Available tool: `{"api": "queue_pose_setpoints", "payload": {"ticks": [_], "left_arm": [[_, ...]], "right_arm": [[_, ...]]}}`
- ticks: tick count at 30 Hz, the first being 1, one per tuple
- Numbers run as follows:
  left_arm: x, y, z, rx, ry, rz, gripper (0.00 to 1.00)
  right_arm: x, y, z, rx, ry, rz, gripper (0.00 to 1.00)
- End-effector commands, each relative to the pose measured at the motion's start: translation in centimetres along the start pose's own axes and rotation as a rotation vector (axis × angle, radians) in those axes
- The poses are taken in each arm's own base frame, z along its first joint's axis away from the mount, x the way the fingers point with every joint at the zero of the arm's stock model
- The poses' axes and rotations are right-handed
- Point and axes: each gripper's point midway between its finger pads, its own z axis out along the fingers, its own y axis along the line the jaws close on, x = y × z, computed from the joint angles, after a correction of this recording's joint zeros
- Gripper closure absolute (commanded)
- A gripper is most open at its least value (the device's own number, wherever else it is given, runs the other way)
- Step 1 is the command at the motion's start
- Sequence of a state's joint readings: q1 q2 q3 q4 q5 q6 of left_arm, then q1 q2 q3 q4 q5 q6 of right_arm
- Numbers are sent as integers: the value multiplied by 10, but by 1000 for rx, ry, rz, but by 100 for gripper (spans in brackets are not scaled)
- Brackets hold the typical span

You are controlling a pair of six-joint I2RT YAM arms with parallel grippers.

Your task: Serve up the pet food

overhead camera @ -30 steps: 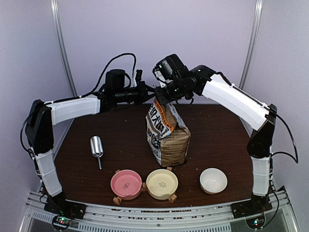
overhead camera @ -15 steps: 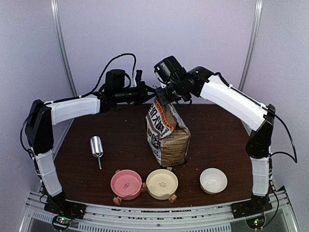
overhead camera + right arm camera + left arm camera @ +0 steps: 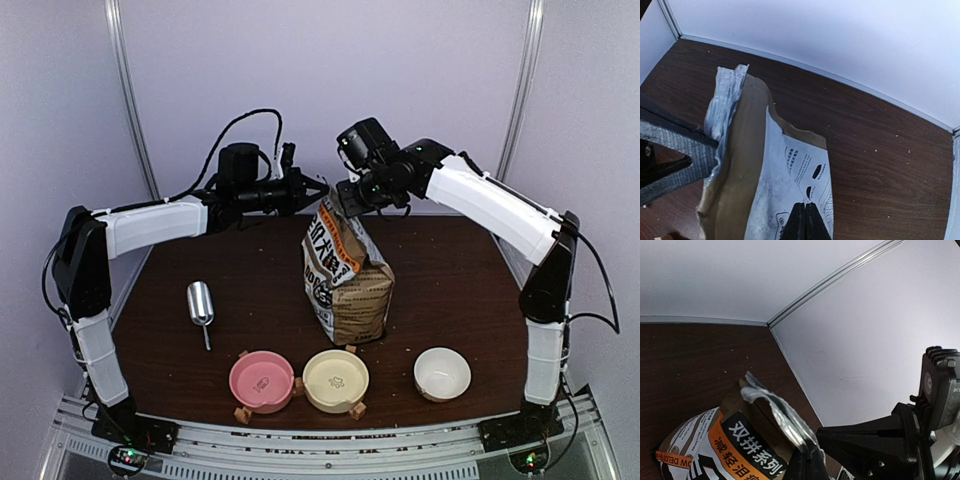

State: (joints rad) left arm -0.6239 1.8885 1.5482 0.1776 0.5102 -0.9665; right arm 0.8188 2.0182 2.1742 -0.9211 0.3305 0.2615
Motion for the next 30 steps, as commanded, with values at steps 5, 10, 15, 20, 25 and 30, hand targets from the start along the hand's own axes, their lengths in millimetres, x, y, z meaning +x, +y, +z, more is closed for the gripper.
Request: {"api": "queue_pose_setpoints", "payload": {"ticks": [5, 10, 15, 20, 25, 30], "left_arm": [[-12, -71, -6, 158, -51, 167, 100], [-5, -84, -7, 180, -54, 194, 100], [9, -99, -7, 189, -56, 200, 100], [27, -115, -13, 186, -73, 207, 100], [38, -124, -23, 166, -92, 210, 100], [50, -131, -24, 164, -72, 214, 100]], "right_arm": [[-27, 7, -61, -234, -93, 114, 71], [-33, 5, -78, -262, -112, 119, 65], [-26, 2, -89, -285, -118, 142, 65], [-11, 1, -102, -336, -123, 158, 65], [5, 0, -113, -350, -123, 148, 65], [11, 10, -119, -353, -135, 115, 64]]}}
